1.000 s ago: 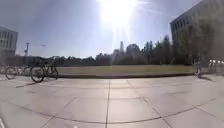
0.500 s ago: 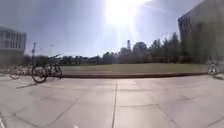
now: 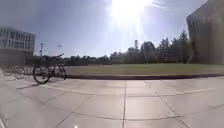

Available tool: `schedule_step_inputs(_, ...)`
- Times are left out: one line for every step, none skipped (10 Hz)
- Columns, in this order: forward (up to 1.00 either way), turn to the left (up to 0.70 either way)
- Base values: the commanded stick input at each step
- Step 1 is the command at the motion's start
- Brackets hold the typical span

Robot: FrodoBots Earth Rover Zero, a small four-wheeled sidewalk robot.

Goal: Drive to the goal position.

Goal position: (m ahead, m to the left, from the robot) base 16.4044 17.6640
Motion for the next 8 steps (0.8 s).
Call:
schedule_step_inputs(0.7, 0.14)
schedule_step_inputs(0.7, 0.14)
schedule_step_inputs(0.7, 0.14)
schedule_step_inputs(0.7, 0.13)
schedule_step_inputs(0.7, 0.1)
schedule_step_inputs(0.18, 0.02)
schedule_step_inputs(0.0, 0.0)
schedule_step_inputs(0.0, 0.0)
